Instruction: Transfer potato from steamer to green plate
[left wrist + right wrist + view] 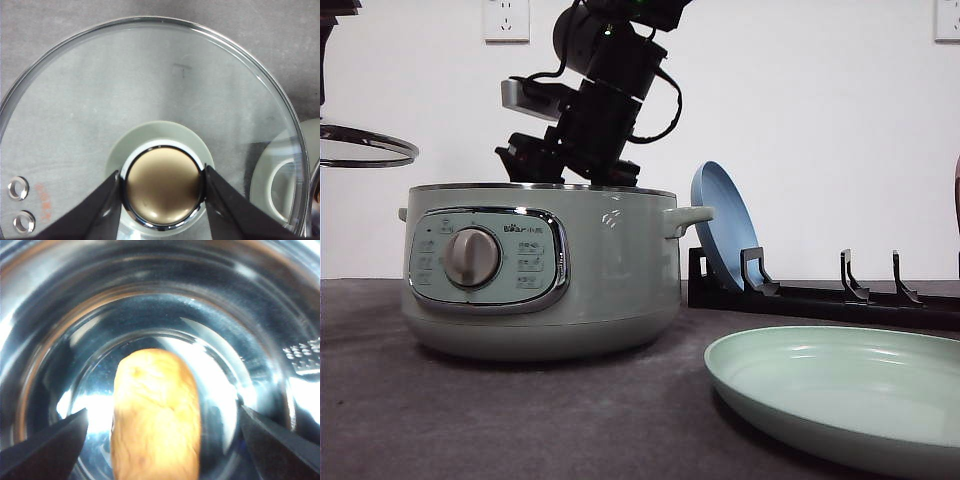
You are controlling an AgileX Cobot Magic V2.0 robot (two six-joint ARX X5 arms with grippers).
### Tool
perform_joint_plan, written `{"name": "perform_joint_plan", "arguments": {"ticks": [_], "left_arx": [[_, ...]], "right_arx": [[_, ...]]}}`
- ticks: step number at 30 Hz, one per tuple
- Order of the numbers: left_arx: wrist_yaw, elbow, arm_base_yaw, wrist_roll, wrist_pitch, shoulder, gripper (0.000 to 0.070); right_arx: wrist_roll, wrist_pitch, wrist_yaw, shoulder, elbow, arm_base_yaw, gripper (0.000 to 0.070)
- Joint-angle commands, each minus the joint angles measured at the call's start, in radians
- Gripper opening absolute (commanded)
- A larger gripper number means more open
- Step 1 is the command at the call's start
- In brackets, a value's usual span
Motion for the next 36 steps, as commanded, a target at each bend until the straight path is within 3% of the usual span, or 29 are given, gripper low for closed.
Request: {"name": "perform_joint_plan", "arguments": {"ticks": [1, 9, 15, 18, 20, 25, 32, 36], "left_arx": [[0.003, 0.04, 0.003, 0.009, 0.024, -0.003, 0.0], [0.003, 0.04, 0.003, 0.009, 0.027, -0.003, 0.0], [0.004, 0.04, 0.003, 0.009, 0.027, -0.003, 0.0], [0.004, 0.04, 0.003, 0.009, 0.027, -0.003, 0.0], [0.004, 0.04, 0.003, 0.009, 0.027, -0.003, 0.0], [0.004, 0.04, 0.003, 0.009, 0.028, -0.003, 0.0], [0.004, 0.04, 0.003, 0.009, 0.028, -0.003, 0.0], [0.004, 0.04, 0.003, 0.009, 0.027, -0.003, 0.0]], "right_arx": [[-0.007, 0.002, -0.001, 0.046, 0.028, 0.013, 0.059], [0.013, 0.006, -0.002, 0.056, 0.028, 0.014, 0.0577], [0.036, -0.004, -0.002, 0.076, 0.028, 0.015, 0.0419], [0.066, -0.006, -0.002, 0.078, 0.028, 0.015, 0.0272], [0.068, -0.006, -0.001, 0.072, 0.03, 0.017, 0.0225], [0.068, -0.087, 0.004, 0.031, 0.083, 0.012, 0.0222], [0.084, -0.369, 0.006, -0.035, 0.289, -0.004, 0.0222], [0.098, -0.501, 0.008, -0.115, 0.315, -0.014, 0.0222]]}}
